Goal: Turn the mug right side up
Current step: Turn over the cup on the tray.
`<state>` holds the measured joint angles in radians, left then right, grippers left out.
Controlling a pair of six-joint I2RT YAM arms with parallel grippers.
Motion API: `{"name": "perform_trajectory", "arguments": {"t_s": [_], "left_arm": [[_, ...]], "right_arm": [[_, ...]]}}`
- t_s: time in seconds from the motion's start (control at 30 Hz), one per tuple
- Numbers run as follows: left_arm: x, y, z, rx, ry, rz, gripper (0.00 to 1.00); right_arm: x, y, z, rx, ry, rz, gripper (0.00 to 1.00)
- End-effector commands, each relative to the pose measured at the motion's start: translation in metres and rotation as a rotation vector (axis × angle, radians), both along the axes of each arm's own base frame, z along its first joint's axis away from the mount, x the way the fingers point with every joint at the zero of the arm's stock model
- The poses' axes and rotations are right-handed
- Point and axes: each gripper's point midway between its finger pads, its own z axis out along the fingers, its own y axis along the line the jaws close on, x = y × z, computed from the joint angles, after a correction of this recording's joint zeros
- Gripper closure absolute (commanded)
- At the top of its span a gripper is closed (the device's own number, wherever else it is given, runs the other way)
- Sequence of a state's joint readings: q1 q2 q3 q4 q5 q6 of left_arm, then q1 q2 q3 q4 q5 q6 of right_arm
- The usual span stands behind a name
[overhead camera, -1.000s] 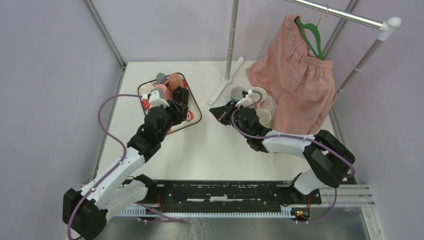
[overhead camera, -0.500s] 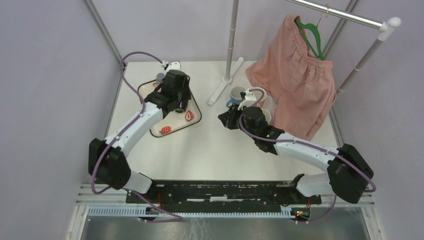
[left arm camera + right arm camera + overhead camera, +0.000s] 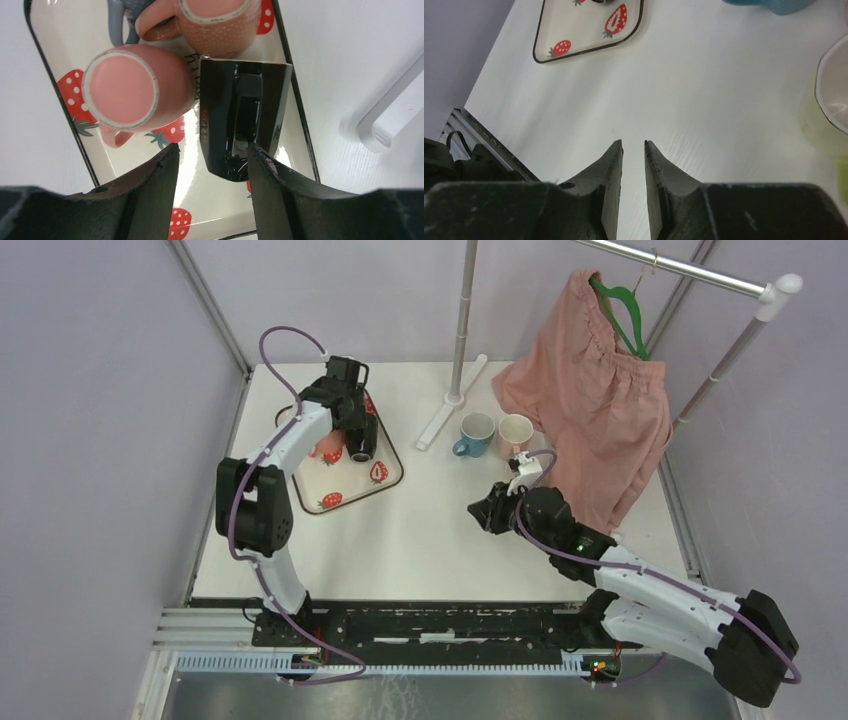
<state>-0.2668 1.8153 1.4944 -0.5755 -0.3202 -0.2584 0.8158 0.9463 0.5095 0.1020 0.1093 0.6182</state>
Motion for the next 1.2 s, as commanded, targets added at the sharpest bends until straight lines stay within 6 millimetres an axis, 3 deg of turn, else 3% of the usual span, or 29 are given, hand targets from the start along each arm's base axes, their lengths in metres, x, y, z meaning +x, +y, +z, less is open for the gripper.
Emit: {"name": "perform_trajectory", "arguments": {"t_s": [0.0, 0.5, 0.83, 0.97, 1.17], "left_arm": [[0.013, -0.015, 0.006, -0.004, -0.006, -0.102, 0.40], [0.020, -0.019, 0.002, -0.020, -0.004, -0.102, 0.40], [0.027, -0.023, -0.021, -0.014, 0.043, -0.113, 0.53], [0.027, -0.025, -0.027, -0.015, 0.065, -0.127, 0.64], [0.023, -0.025, -0.025, 0.007, 0.081, -0.169, 0.92]], "right_arm": [[-0.011, -0.012, -0.014, -0.032, 0.011, 0.012, 0.71], [-0.018, -0.017, -0.030, -0.040, 0.040, 0.011, 0.72], [-0.019, -0.021, -0.030, -0.046, 0.034, 0.004, 0.72], [-0.020, -0.023, -0.032, -0.048, 0.035, 0.001, 0.72], [-0.022, -0.025, -0.035, -0.051, 0.039, -0.002, 0.73]]}}
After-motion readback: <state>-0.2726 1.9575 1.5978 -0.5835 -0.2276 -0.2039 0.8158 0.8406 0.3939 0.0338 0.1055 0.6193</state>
